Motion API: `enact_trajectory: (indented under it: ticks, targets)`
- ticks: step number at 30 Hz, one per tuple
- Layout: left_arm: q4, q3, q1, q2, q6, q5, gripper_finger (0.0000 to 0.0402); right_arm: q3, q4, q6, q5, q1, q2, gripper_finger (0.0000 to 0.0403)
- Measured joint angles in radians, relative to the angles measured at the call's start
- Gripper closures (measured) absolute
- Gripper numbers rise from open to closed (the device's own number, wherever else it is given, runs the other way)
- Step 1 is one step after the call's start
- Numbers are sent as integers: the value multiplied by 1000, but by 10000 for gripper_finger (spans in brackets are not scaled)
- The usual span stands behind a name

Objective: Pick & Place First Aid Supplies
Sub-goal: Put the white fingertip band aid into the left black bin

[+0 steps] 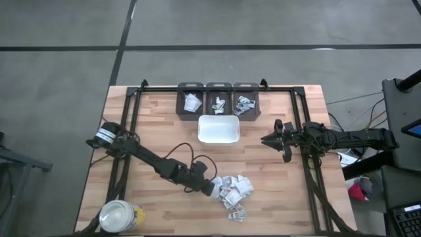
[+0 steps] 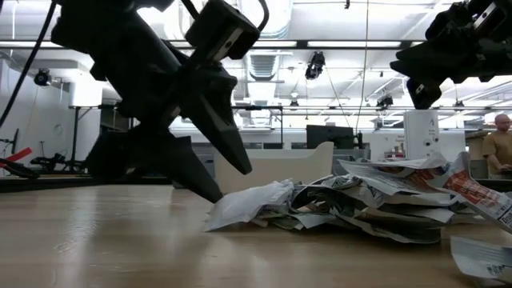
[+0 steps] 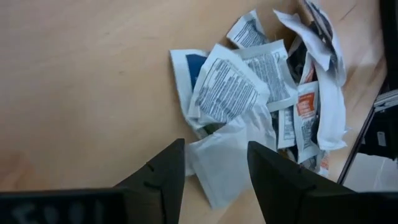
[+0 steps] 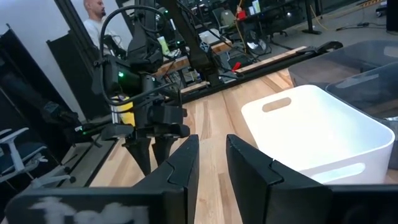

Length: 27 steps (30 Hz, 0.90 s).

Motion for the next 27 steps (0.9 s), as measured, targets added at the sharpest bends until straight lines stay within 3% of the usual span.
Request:
enact_trajectory:
  ticks: [13, 27]
  targets:
    - [39, 5, 2, 34, -8, 23, 249, 0, -1, 0, 0, 0, 0, 326]
    - [40, 6, 3, 34, 0, 23, 357, 0, 0, 0, 0, 0, 0, 317]
